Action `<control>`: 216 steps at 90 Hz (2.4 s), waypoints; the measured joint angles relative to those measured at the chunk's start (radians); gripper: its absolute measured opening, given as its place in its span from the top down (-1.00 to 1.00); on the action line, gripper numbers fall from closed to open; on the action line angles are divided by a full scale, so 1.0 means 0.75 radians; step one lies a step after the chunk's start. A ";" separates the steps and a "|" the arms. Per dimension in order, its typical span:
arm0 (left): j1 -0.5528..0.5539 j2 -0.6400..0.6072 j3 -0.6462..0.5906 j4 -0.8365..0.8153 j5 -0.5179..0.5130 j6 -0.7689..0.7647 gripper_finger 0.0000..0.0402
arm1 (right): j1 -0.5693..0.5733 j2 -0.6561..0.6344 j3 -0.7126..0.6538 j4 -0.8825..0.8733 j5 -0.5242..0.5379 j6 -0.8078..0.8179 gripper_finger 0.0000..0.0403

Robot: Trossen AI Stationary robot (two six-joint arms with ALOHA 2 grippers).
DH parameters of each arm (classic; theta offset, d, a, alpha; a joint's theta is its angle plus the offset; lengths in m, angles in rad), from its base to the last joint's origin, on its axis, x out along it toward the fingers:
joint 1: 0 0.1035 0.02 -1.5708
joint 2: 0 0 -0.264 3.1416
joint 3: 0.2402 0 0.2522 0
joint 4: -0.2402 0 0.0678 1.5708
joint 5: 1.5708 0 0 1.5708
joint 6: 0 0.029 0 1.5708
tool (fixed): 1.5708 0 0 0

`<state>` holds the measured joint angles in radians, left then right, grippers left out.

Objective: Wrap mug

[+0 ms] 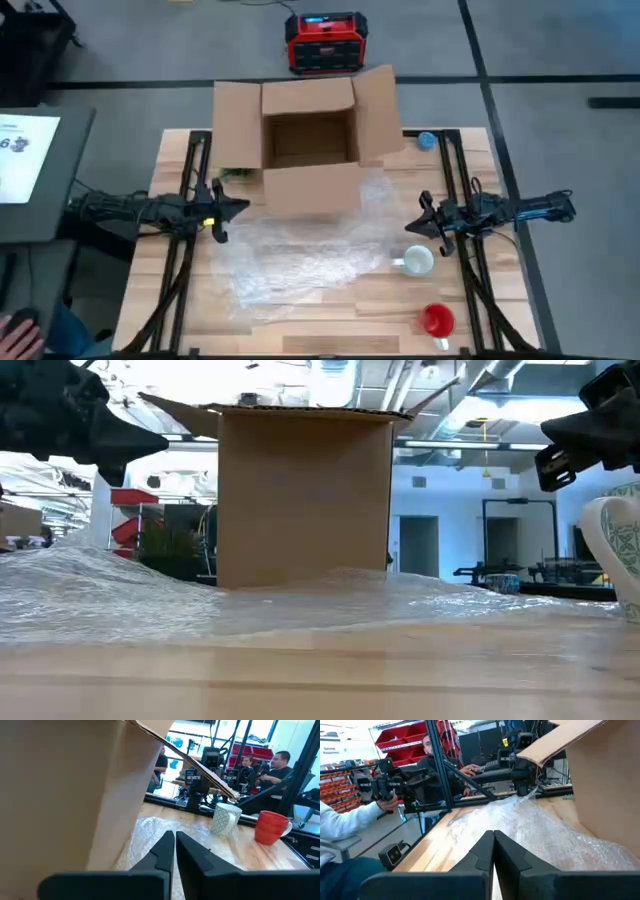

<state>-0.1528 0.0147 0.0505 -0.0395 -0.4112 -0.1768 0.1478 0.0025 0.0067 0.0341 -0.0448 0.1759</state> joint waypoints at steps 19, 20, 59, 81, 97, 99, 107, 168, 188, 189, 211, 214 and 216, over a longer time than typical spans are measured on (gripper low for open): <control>0.000 0.000 0.000 0.000 0.000 -0.005 1.00 | 0.000 0.000 -0.001 -0.002 0.000 0.009 1.00; 0.000 0.000 0.000 0.000 0.000 -0.005 1.00 | 0.000 0.000 -0.001 -0.002 0.000 0.009 1.00; 0.000 0.000 0.000 0.000 0.000 -0.023 1.00 | 0.000 0.000 -0.002 -0.003 0.001 -0.022 1.00; 0.000 0.000 0.000 0.000 0.000 -0.063 1.00 | 0.000 0.000 -0.002 -0.009 0.036 -0.026 1.00; 0.000 0.000 0.000 0.000 0.000 -0.067 1.00 | 0.000 0.000 -0.002 -0.009 0.039 -0.026 1.00; 0.000 0.000 0.000 0.000 0.000 -0.067 1.00 | 0.000 0.000 -0.002 -0.009 0.039 -0.026 1.00; 0.000 0.000 0.000 0.000 0.000 -0.069 1.00 | 0.000 0.000 -0.003 -0.009 0.039 -0.026 1.00; 0.000 0.000 0.000 0.000 0.000 -0.134 1.00 | 0.000 0.000 -0.003 -0.020 0.045 0.025 1.00; -0.006 0.008 0.050 -0.046 0.122 -0.096 1.00 | 0.007 0.006 0.056 -0.071 0.025 0.124 0.95; -0.008 0.011 0.061 -0.050 0.130 -0.094 1.00 | 0.010 0.007 0.065 -0.079 0.021 0.125 0.94; -0.056 0.301 0.380 -0.556 0.063 -0.112 1.00 | 0.128 0.079 0.275 -0.155 -0.025 -0.134 0.72; -0.063 0.367 0.417 -0.569 0.062 -0.137 1.00 | 0.144 0.106 0.315 -0.181 -0.002 -0.148 0.71; -0.067 0.409 0.438 -0.572 0.064 -0.147 1.00 | 0.155 0.128 0.342 -0.204 0.015 -0.154 0.71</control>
<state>-0.2034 0.3214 0.3793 -0.4687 -0.3634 -0.2869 0.2638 0.0985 0.2633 -0.1191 -0.0338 0.0605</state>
